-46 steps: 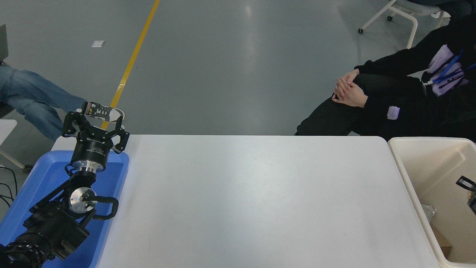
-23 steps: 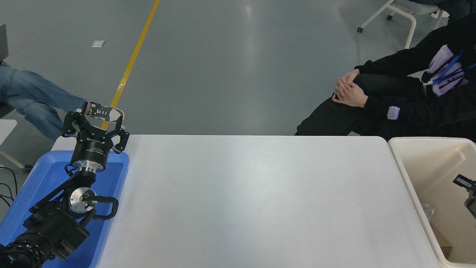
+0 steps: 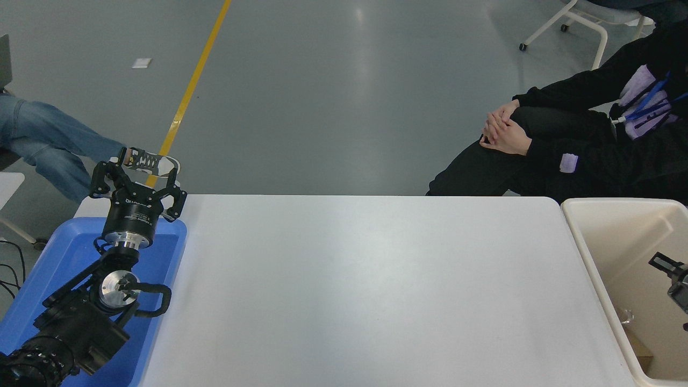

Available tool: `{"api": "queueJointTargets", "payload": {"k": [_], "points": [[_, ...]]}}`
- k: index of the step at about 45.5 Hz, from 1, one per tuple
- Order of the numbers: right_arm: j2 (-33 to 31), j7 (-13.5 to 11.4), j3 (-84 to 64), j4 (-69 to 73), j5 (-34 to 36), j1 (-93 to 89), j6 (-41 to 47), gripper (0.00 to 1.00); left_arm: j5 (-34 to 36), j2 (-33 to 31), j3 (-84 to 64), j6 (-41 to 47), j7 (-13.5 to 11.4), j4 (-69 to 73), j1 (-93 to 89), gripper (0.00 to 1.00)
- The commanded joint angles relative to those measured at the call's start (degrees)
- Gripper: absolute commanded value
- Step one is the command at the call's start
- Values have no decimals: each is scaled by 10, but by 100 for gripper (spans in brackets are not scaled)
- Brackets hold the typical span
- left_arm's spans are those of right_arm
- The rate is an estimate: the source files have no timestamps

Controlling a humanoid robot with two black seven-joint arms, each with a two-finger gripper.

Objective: Pick up paper ball place in dustbin

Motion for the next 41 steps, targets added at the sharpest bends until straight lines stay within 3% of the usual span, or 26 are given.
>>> {"api": "queueJointTargets", "payload": {"k": [1,41], "points": [[-33,-1,-1,72,-2,38,0,61,0,0,0,-1,0,0,0,99],[-120,-1,-15,271,-6,184,6,67,0,0,0,-1,0,0,0,99]]}}
